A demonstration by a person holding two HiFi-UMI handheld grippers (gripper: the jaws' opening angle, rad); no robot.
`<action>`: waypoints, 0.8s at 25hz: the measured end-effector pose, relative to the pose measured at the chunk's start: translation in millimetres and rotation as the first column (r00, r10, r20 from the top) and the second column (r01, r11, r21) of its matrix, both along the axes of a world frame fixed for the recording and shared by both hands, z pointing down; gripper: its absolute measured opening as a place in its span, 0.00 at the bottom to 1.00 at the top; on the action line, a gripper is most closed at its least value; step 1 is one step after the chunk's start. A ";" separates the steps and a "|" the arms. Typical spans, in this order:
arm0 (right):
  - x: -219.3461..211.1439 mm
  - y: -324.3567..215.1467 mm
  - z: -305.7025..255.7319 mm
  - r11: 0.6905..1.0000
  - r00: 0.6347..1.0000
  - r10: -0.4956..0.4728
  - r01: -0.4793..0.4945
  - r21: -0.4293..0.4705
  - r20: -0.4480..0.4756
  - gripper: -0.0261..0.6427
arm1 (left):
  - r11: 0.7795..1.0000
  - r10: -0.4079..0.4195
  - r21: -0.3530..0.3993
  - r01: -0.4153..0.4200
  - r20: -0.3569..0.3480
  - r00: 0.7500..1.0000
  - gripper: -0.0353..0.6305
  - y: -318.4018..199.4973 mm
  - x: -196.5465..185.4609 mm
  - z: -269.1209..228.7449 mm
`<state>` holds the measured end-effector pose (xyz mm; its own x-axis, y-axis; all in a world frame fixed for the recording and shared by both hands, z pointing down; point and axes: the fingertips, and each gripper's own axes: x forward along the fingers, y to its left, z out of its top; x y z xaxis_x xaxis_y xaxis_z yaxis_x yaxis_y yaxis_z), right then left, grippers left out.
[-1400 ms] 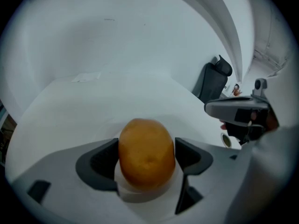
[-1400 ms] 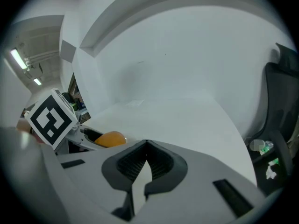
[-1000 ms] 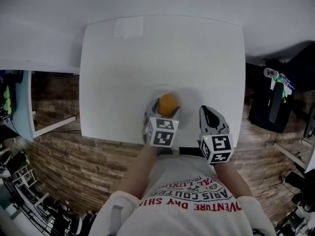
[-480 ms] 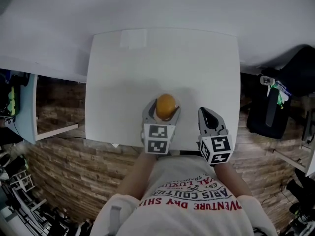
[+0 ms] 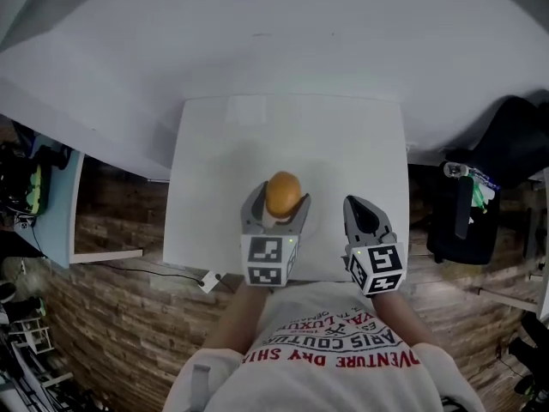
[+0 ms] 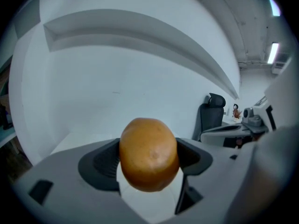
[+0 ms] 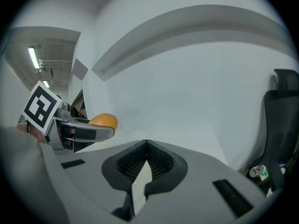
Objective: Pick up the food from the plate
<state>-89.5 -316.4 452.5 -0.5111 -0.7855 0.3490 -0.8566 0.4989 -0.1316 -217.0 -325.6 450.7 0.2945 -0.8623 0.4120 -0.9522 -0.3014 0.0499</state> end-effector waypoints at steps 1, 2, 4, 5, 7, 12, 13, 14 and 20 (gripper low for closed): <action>-1.5 0.3 -6.7 1.000 1.000 -0.002 0.002 0.016 0.002 0.06 | 1.000 -0.003 0.022 0.002 0.001 1.000 0.60 0.3 -2.4 -9.0; -3.2 0.8 -13.2 0.999 1.000 -0.005 0.005 0.033 0.003 0.06 | 0.999 -0.003 0.041 0.003 0.002 1.000 0.60 0.9 -4.7 -17.4; -7.2 1.9 -26.3 0.998 1.000 -0.011 0.011 0.067 0.002 0.06 | 0.997 -0.002 0.081 0.001 0.010 1.000 0.60 3.1 -9.5 -34.0; -9.4 1.9 -32.9 0.996 1.000 -0.013 0.012 0.084 0.002 0.06 | 0.994 -0.001 0.106 -0.001 0.019 1.000 0.60 4.4 -12.1 -43.2; -13.9 0.7 -45.3 0.993 1.000 -0.013 0.012 0.119 0.009 0.06 | 0.987 -0.002 0.159 -0.004 0.036 0.999 0.60 7.5 -17.4 -61.7; -21.2 5.8 -66.5 0.984 0.999 -0.029 0.023 0.178 0.028 0.06 | 0.979 0.002 0.205 -0.008 0.033 0.999 0.60 13.6 -21.9 -82.6; -23.1 7.1 -69.0 0.982 0.999 -0.034 0.028 0.185 0.028 0.06 | 0.978 0.003 0.208 -0.010 0.033 0.999 0.60 14.1 -22.3 -84.1; -24.9 8.4 -70.9 0.981 0.999 -0.039 0.033 0.192 0.026 0.06 | 0.977 0.004 0.213 -0.011 0.033 0.999 0.60 14.8 -22.7 -85.6; -27.2 12.1 -74.7 0.978 0.998 -0.048 0.040 0.205 0.033 0.06 | 0.973 0.021 0.231 -0.025 0.021 1.000 0.60 17.0 -19.0 -91.2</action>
